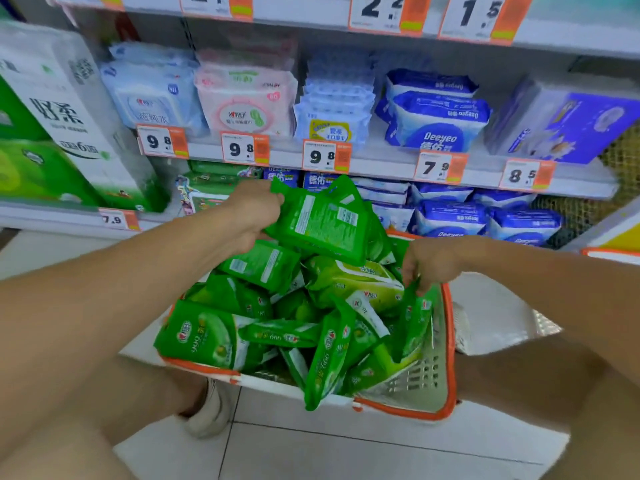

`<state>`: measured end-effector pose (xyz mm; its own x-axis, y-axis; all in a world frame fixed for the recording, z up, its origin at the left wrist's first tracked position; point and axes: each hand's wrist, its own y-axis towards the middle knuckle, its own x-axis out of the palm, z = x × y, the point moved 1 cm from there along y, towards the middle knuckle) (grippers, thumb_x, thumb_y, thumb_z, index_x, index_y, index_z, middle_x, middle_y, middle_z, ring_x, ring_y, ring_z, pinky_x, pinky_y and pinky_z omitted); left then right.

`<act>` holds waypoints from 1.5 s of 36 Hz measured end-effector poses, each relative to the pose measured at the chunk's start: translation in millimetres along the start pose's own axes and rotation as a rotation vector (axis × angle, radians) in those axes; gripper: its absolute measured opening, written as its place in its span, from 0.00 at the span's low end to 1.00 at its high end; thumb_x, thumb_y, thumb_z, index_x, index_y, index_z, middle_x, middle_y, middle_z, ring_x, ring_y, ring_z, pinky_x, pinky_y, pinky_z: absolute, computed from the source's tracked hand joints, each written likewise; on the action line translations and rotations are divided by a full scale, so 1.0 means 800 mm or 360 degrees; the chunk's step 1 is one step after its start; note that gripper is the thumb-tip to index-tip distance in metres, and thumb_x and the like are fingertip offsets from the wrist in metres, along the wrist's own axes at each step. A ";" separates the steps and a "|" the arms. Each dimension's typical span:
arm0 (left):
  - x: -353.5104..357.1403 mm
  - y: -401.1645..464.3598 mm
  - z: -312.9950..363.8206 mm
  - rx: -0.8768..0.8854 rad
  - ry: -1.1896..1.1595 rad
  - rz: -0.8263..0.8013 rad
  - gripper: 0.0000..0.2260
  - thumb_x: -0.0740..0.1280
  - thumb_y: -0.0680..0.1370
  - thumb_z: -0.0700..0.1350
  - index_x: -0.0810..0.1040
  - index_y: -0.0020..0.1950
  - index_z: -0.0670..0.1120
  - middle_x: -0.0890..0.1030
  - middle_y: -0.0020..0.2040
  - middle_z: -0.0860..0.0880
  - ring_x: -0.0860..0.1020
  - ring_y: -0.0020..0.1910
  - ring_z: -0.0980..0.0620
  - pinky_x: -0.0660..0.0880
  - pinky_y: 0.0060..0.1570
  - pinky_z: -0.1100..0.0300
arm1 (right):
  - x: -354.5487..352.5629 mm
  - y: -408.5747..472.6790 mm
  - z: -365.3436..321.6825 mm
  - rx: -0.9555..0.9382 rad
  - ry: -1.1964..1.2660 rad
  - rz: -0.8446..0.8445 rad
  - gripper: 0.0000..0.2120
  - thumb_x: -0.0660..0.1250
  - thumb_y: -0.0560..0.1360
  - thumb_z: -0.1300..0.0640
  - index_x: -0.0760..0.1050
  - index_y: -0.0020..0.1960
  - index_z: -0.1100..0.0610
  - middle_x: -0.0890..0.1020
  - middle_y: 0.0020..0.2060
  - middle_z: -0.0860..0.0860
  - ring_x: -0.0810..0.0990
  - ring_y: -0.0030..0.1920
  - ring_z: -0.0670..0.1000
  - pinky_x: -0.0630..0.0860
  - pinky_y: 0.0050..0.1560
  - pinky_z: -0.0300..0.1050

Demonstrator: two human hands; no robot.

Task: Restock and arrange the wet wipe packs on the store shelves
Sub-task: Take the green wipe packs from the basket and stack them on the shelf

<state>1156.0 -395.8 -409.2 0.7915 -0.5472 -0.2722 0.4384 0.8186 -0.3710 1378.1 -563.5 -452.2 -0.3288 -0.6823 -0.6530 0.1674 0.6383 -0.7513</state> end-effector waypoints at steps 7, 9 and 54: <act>-0.020 0.011 -0.024 -0.0035 -0.0049 0.0081 0.09 0.59 0.84 0.39 0.77 0.58 0.48 0.79 0.42 0.48 0.76 0.32 0.53 0.75 0.23 0.64 | -0.068 -0.020 -0.012 -0.0499 0.0663 0.0224 0.08 0.75 0.73 0.54 0.82 0.43 0.59 0.82 0.34 0.54 0.75 0.36 0.46 0.71 0.43 0.44; -0.025 0.013 -0.022 -0.0080 -0.0114 0.0088 0.09 0.59 0.84 0.39 0.76 0.57 0.48 0.79 0.42 0.48 0.76 0.33 0.53 0.75 0.21 0.63 | -0.083 -0.025 -0.029 -0.0590 0.0822 0.0420 0.09 0.73 0.75 0.55 0.83 0.44 0.62 0.81 0.37 0.63 0.74 0.36 0.48 0.70 0.43 0.44; -0.044 -0.043 0.061 0.0129 0.0369 -0.0147 0.36 0.79 0.64 0.62 0.72 0.67 0.51 0.79 0.50 0.52 0.80 0.47 0.56 0.80 0.47 0.59 | -0.079 -0.020 -0.118 -0.0859 0.1685 0.1260 0.05 0.71 0.77 0.61 0.85 0.45 0.60 0.85 0.38 0.60 0.77 0.36 0.50 0.76 0.40 0.47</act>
<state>1134.4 -396.2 -343.5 0.6316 -0.6380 -0.4404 0.5445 0.7695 -0.3339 1308.4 -497.3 -389.9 -0.8845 0.3417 -0.3176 0.3422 0.9380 0.0559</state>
